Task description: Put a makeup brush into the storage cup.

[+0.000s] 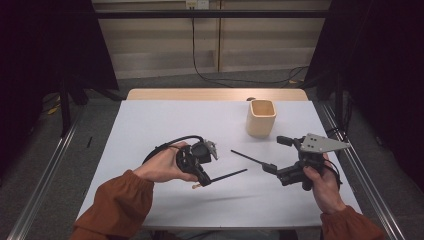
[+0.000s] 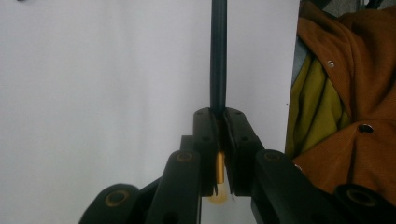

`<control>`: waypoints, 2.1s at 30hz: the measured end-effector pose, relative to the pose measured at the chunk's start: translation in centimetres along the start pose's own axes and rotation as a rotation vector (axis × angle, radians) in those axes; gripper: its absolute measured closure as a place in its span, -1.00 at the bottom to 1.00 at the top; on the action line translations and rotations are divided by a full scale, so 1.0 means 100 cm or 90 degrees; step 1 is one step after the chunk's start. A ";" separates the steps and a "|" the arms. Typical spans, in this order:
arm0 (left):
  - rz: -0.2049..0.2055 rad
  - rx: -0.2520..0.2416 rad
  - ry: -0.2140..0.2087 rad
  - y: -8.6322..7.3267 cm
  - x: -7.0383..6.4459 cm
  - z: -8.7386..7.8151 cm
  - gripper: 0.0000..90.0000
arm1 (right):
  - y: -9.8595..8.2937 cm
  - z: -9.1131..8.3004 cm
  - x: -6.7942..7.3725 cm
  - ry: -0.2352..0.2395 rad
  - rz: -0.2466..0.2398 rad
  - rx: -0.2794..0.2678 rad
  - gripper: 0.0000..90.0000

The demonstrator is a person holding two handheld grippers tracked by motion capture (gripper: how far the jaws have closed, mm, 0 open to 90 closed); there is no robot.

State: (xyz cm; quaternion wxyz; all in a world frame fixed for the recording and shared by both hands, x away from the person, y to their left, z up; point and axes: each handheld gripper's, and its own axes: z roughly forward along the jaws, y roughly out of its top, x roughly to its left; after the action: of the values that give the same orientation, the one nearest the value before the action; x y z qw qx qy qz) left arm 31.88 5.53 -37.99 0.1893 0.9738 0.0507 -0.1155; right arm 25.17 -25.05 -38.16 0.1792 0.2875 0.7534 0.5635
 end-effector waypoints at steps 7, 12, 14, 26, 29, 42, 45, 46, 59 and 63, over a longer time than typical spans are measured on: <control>0.004 0.002 0.005 0.001 0.000 0.000 0.87 | 0.010 0.017 0.002 0.023 -0.010 0.018 -0.99; 0.001 0.008 0.003 0.003 -0.002 -0.001 0.87 | 0.017 0.028 0.003 0.072 -0.018 0.076 -0.93; 0.006 0.013 0.003 0.004 -0.002 -0.001 0.87 | 0.021 0.031 0.003 0.093 -0.021 0.095 -0.93; 0.013 0.025 0.003 0.005 -0.003 -0.001 0.87 | 0.038 0.047 0.001 0.182 -0.042 0.217 -0.98; 0.015 0.031 0.000 0.005 -0.004 0.001 0.87 | 0.041 0.050 0.001 0.186 -0.051 0.241 -0.97; 0.022 0.042 0.005 0.008 -0.004 0.002 0.87 | 0.050 0.064 0.010 0.243 -0.143 0.374 -0.93; 0.020 0.039 0.008 0.008 -0.005 0.003 0.87 | 0.052 0.069 0.011 0.247 -0.159 0.406 -0.90; 0.021 0.041 0.007 0.008 -0.005 0.003 0.87 | 0.052 0.070 0.011 0.251 -0.162 0.417 -0.89; 0.029 0.058 -0.001 0.008 -0.004 0.006 0.87 | 0.055 0.087 0.018 0.269 -0.206 0.590 -0.62; 0.030 0.064 0.000 0.009 -0.004 0.007 0.87 | 0.050 0.093 0.018 0.285 -0.222 0.616 -0.45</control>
State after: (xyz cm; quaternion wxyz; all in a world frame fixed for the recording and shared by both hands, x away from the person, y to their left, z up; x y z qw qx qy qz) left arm 31.46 4.42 -38.21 0.1430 0.9830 0.0219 -0.1134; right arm 30.44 -15.93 -36.07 -0.0472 0.0815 0.9821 0.1632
